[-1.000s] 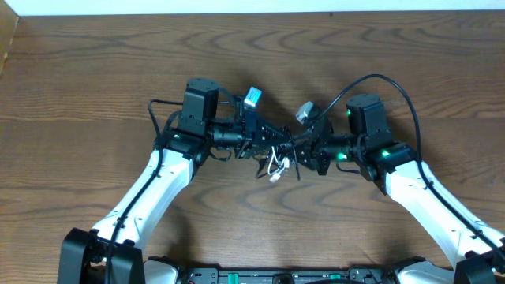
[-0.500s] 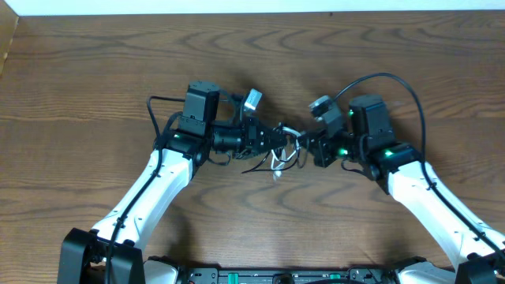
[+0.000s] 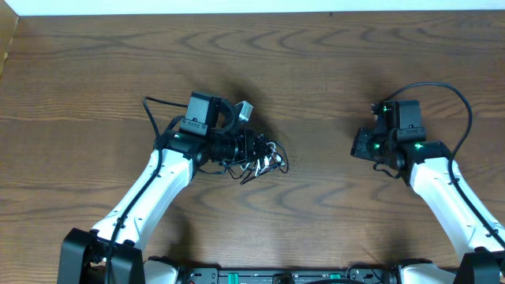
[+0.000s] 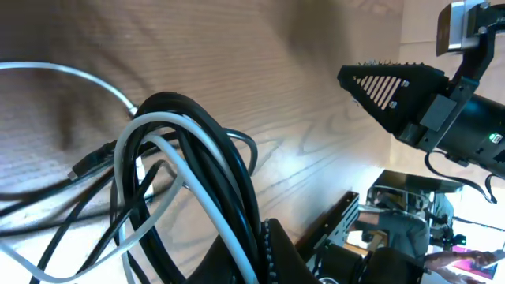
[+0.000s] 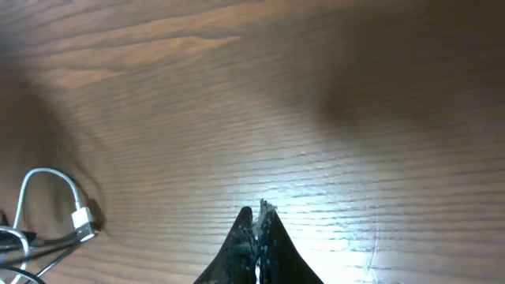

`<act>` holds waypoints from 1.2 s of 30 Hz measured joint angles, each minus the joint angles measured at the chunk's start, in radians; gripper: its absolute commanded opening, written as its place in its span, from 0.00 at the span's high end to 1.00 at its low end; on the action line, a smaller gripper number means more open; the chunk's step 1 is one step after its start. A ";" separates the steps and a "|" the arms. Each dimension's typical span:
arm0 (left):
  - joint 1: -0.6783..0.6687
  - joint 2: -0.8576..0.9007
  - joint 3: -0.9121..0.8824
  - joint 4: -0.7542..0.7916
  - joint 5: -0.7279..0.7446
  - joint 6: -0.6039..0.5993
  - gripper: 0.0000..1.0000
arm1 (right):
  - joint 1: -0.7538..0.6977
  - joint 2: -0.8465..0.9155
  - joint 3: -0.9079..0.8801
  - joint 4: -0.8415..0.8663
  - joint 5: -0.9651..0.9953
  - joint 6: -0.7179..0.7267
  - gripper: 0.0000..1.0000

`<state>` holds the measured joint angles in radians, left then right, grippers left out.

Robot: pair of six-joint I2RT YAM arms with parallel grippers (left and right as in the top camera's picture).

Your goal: Untangle cables

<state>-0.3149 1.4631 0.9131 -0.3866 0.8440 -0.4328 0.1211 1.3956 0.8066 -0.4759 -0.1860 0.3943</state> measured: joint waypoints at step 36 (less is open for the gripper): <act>0.000 -0.001 0.000 0.213 0.390 0.015 0.92 | 0.191 0.000 0.000 0.280 -0.655 -0.460 0.59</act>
<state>-0.3149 1.4624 0.9134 -0.1734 1.2343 -0.4175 0.3122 1.3956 0.8066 -0.1959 -0.8410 -0.0658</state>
